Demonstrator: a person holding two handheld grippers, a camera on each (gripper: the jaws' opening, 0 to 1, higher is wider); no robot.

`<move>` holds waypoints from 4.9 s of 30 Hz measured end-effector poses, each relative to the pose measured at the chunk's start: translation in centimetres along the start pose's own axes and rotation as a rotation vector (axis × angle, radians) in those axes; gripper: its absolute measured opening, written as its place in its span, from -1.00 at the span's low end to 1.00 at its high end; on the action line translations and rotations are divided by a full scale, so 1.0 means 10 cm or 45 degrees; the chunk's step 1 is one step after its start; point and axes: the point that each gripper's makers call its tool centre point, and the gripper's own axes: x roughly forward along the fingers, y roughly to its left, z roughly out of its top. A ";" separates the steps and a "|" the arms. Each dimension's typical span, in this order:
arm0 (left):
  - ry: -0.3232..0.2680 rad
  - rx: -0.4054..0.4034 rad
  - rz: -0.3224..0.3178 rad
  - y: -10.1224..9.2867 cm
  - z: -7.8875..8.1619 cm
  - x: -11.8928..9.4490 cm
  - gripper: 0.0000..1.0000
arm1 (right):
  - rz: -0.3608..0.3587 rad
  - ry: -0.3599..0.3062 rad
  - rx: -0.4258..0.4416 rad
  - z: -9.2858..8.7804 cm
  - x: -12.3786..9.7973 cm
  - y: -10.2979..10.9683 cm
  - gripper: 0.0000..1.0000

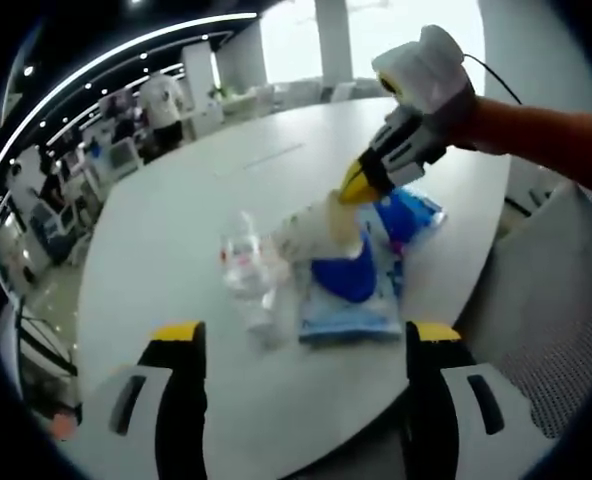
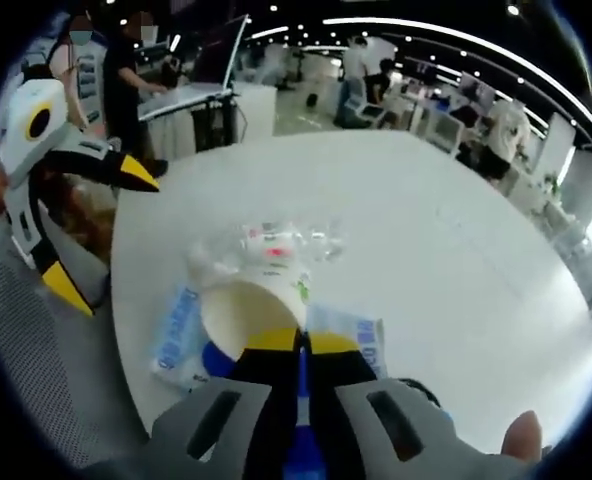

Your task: Arrange the tabletop items into an orderly group along one side of the table until the central work area is clear of visible clutter.

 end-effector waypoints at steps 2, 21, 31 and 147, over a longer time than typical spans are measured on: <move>-0.002 0.001 -0.002 0.00 0.00 0.00 0.57 | 0.007 0.002 0.022 0.00 -0.02 -0.02 -0.97; -0.051 0.046 -0.010 -0.04 0.08 -0.04 0.56 | 0.077 0.098 0.050 0.14 -0.35 -0.16 -0.97; -0.098 0.137 0.000 -0.08 0.17 -0.07 0.56 | 0.189 0.125 0.111 0.37 -0.53 -0.22 -0.97; -0.683 0.152 -0.231 -0.31 1.60 0.02 -0.18 | 0.510 0.096 0.335 0.97 -0.92 0.03 -0.91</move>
